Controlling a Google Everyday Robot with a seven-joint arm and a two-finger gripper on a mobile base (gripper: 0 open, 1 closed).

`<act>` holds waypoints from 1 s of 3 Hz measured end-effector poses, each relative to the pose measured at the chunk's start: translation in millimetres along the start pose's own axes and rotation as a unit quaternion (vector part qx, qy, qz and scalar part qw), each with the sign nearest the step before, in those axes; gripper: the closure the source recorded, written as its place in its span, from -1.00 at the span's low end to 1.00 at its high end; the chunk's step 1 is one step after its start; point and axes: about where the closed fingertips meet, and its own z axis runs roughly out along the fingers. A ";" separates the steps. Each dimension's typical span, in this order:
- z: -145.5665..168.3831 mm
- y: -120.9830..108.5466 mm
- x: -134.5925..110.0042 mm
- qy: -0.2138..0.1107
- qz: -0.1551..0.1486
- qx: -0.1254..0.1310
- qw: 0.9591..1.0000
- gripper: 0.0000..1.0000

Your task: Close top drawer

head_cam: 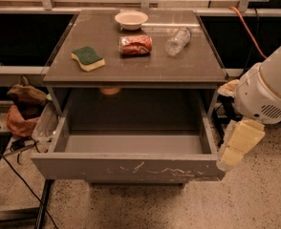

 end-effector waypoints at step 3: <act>121.6 66.2 1.7 -0.077 0.002 -0.082 0.994 -1.00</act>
Offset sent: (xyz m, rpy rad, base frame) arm -0.0527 0.0489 -0.1385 0.2505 0.1205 0.0329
